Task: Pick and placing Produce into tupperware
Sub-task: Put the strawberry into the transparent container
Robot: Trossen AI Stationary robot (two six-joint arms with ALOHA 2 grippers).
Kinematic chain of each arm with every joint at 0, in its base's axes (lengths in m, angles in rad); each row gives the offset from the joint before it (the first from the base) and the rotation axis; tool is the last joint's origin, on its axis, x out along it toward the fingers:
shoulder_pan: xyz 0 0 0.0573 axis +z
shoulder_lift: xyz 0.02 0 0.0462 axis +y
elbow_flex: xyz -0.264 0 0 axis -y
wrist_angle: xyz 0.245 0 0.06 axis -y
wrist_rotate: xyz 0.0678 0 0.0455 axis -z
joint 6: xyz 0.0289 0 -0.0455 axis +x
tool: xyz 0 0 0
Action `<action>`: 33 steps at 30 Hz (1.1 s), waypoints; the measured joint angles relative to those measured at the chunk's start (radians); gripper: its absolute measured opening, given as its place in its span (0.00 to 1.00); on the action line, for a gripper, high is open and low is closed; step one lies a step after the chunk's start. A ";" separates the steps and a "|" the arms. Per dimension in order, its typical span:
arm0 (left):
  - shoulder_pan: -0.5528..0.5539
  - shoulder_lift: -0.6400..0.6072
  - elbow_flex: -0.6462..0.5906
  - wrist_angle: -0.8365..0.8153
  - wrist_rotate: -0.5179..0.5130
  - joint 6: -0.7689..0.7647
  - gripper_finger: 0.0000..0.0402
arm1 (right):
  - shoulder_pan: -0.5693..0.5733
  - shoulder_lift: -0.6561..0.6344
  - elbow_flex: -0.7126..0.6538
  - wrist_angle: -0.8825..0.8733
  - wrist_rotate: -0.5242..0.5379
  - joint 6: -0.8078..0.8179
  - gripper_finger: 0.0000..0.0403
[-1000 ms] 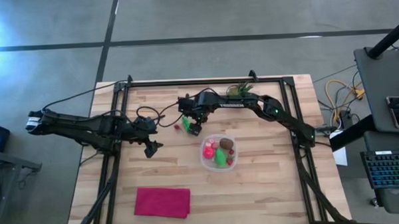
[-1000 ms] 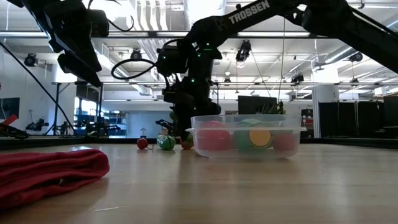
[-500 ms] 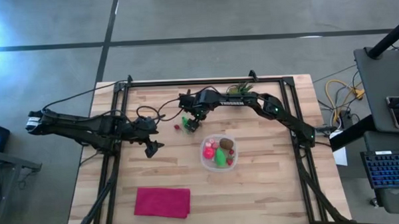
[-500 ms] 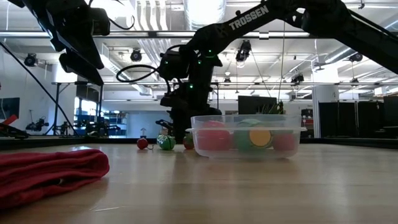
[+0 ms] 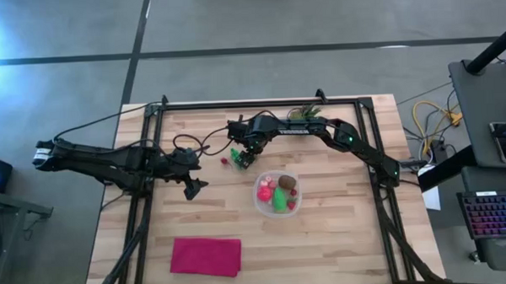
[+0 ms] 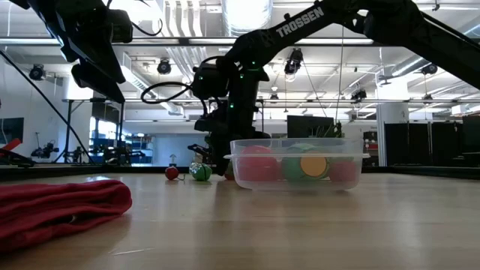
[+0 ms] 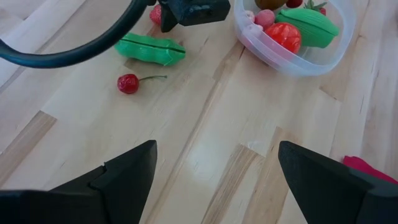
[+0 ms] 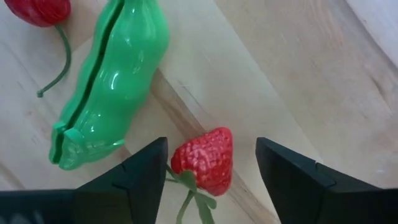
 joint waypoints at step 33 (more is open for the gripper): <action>0.000 0.000 0.000 0.000 0.000 0.000 0.80 | 0.000 0.000 -0.004 -0.031 -0.049 -0.004 0.36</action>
